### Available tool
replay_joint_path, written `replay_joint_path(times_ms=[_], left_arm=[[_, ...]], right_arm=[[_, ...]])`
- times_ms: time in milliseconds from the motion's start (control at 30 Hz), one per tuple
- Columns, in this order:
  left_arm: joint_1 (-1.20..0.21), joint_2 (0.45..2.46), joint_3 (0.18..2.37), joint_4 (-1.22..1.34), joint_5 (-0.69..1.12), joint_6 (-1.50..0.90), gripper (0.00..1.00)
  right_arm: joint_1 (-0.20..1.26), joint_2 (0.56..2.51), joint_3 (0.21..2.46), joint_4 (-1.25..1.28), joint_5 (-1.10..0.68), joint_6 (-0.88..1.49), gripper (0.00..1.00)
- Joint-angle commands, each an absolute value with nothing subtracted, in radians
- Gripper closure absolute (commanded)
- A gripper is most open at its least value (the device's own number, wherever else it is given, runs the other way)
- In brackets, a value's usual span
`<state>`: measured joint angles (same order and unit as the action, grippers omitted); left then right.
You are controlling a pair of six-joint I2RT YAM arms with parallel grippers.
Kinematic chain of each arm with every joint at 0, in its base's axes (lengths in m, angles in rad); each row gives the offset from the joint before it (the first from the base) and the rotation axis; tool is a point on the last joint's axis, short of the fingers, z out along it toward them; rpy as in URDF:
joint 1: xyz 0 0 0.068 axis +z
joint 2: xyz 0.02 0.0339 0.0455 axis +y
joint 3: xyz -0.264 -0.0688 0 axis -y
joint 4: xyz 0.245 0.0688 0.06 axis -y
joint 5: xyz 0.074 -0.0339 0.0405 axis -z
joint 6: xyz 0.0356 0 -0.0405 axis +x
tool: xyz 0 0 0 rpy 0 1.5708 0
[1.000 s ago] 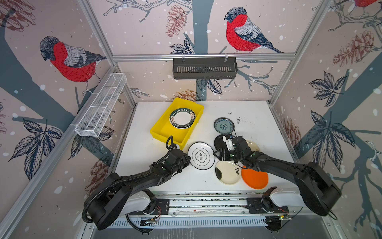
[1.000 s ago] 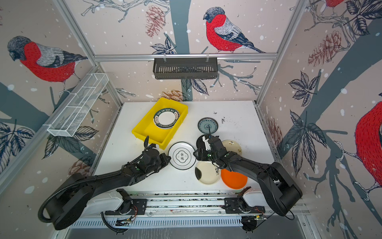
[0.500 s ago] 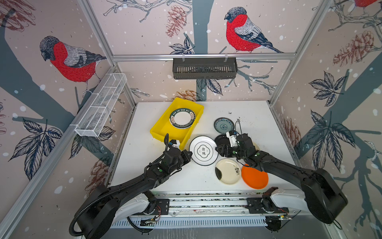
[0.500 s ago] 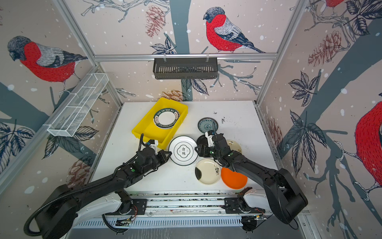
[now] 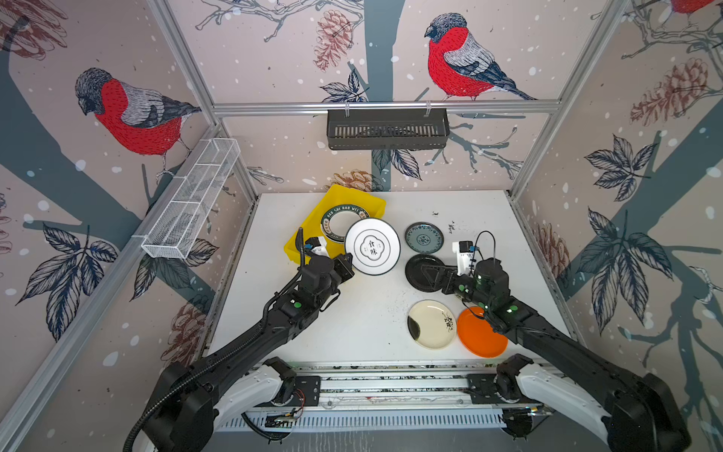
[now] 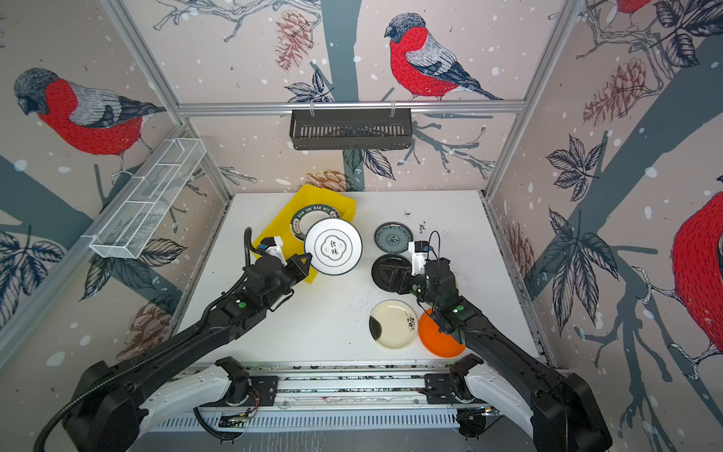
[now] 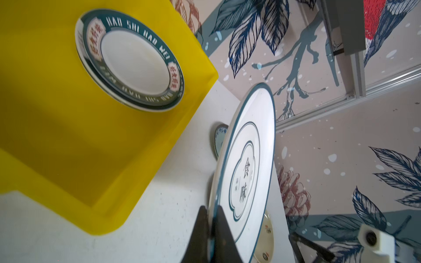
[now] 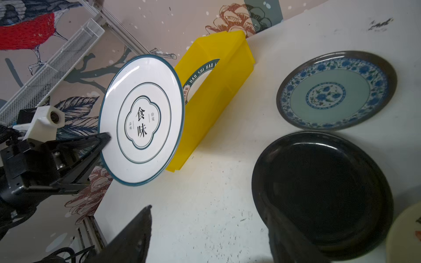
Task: Place the plates into the plastic bin on the countertop
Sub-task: Place the plate in the plastic bin.
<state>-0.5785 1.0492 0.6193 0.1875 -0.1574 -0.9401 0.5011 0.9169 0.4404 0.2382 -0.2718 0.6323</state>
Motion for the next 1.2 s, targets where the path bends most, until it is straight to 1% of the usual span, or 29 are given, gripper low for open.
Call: replay_joint_path(times_ms=[0,100,233,500,567,633,867,1167], left_arm=[[-0.508,1.087,0.683,0.235,-0.189,-0.870,1.00],[-0.428,1.136,0.725,0.276,-0.126,-0.853,1.00],[-0.361,1.216,0.782,0.301,-0.104,-0.831,1.00],[-0.240,1.410,0.844,0.405,-0.040,-0.853,1.00],[-0.227,1.464,0.863,0.429,-0.039,-0.825,1.00],[-0.224,1.519,0.892,0.422,-0.082,-0.806,1.00],[-0.204,1.719,0.992,0.432,-0.056,-0.798,1.00],[-0.195,1.867,1.158,0.360,-0.099,-0.771,1.00]], right_arm=[[0.494,0.891,0.431,0.278,-0.253,0.633,0.21],[0.488,0.877,0.428,0.271,-0.242,0.632,0.21],[0.484,0.858,0.409,0.290,-0.244,0.643,0.21],[0.470,0.820,0.407,0.251,-0.226,0.622,0.14],[0.469,0.810,0.406,0.240,-0.212,0.612,0.13],[0.468,0.804,0.400,0.243,-0.207,0.611,0.12],[0.466,0.808,0.393,0.247,-0.206,0.618,0.12],[0.466,0.811,0.393,0.229,-0.198,0.619,0.12]])
